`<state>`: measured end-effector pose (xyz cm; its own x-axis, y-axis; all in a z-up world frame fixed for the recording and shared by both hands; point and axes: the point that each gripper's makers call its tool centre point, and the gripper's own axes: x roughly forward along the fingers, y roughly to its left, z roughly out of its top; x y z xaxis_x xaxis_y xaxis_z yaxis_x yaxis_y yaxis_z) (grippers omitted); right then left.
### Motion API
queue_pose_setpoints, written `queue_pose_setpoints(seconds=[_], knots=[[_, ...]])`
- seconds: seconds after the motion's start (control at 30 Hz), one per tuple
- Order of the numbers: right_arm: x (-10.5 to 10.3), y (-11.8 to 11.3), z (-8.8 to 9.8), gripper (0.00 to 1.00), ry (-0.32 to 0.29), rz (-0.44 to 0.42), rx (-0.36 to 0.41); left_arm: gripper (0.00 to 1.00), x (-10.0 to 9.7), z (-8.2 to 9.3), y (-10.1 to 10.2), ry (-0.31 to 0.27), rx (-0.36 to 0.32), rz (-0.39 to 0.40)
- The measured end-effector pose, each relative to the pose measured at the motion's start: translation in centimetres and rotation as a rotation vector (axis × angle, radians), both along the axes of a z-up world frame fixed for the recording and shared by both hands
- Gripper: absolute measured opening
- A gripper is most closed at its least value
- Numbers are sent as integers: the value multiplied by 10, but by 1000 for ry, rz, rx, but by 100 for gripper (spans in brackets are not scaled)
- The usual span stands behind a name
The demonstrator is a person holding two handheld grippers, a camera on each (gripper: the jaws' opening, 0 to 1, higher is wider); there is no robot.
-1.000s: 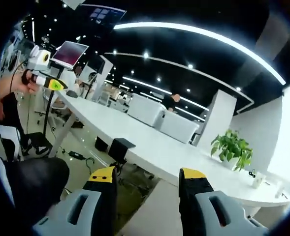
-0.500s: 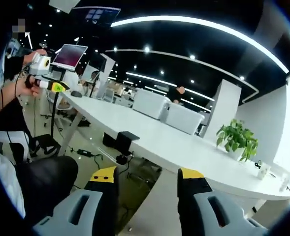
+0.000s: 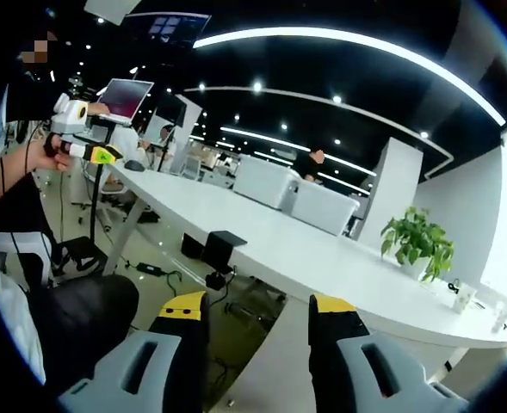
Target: Clamp the fixed fixture on the desktop, loosen the retaining clip, secure it to the edge of the desk, and tighten the retaining clip.
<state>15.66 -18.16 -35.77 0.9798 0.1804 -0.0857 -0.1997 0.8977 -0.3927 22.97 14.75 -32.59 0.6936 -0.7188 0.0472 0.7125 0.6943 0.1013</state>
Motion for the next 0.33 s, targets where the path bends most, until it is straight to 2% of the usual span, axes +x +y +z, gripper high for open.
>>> queue_pose_setpoints(seconds=[0.33], knots=[[2, -1, 1, 42, -11, -7, 11, 28, 2, -1, 0, 6, -1, 3]])
